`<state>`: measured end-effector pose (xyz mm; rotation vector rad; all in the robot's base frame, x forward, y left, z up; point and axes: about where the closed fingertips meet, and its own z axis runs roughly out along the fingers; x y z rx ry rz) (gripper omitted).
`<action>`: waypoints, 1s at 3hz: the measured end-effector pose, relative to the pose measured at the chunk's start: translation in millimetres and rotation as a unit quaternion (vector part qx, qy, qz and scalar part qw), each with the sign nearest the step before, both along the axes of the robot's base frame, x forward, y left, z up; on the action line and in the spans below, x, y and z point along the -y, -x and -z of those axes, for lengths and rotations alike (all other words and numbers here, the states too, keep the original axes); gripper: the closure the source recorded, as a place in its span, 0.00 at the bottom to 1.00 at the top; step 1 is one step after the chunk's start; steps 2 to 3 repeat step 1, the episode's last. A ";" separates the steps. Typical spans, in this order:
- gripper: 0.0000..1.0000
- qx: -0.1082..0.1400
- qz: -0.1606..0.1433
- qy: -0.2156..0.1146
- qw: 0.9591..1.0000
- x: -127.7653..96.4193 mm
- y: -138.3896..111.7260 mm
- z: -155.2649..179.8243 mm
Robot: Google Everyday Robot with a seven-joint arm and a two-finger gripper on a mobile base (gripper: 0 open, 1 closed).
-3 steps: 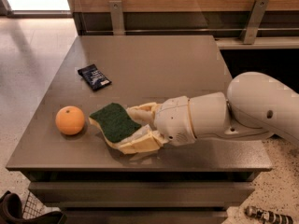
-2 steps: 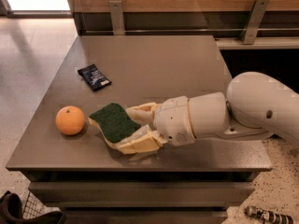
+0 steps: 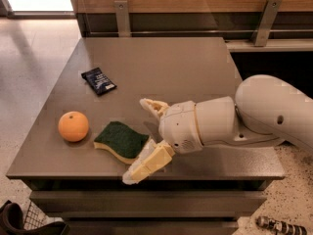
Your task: Move sponge near orange
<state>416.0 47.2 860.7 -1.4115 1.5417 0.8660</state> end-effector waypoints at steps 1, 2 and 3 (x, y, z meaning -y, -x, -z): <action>0.00 0.000 0.000 0.000 1.000 -0.1 0.0 0.0; 0.00 0.000 0.000 0.000 1.000 -0.1 0.0 0.0; 0.00 0.000 0.000 0.000 1.000 -0.1 0.0 0.0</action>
Offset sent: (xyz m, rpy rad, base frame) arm 0.0000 0.0000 0.0000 0.0000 0.0000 0.0000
